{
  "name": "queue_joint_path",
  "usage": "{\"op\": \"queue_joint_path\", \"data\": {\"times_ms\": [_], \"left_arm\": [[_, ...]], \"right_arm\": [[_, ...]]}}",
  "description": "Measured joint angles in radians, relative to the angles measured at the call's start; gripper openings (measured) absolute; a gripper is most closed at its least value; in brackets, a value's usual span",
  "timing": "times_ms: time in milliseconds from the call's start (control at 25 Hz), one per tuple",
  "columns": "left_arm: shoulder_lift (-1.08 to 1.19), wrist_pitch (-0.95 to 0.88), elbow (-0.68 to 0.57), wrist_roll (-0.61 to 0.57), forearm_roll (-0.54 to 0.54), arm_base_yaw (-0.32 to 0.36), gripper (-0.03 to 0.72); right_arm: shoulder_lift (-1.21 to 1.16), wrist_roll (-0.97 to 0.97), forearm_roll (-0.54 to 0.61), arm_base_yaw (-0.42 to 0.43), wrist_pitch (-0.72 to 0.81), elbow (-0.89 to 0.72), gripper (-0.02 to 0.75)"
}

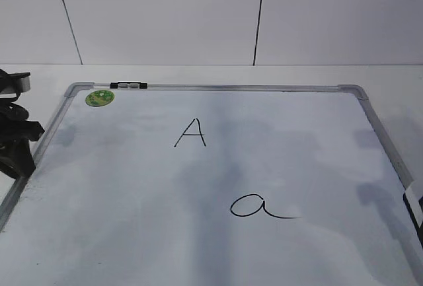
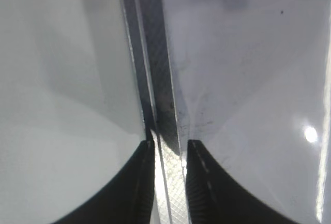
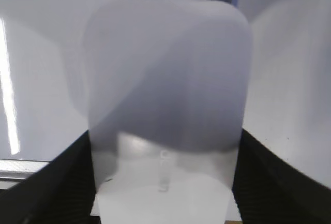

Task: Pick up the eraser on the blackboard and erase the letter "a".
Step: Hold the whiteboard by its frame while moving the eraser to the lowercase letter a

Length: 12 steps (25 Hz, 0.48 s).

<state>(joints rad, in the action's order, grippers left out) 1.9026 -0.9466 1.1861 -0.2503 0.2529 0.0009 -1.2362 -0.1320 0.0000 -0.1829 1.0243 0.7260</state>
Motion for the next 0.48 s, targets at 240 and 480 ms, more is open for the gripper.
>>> {"op": "queue_joint_path", "data": {"times_ms": [240, 480], "left_arm": [[0.000, -0.004, 0.002, 0.000, -0.006, -0.001, 0.183], [0.000, -0.007, 0.002, -0.002, -0.010, -0.001, 0.194]], "right_arm": [[0.000, 0.000, 0.000, 0.000, -0.006, 0.000, 0.571], [0.000, 0.000, 0.000, 0.000, -0.008, 0.000, 0.571]]}}
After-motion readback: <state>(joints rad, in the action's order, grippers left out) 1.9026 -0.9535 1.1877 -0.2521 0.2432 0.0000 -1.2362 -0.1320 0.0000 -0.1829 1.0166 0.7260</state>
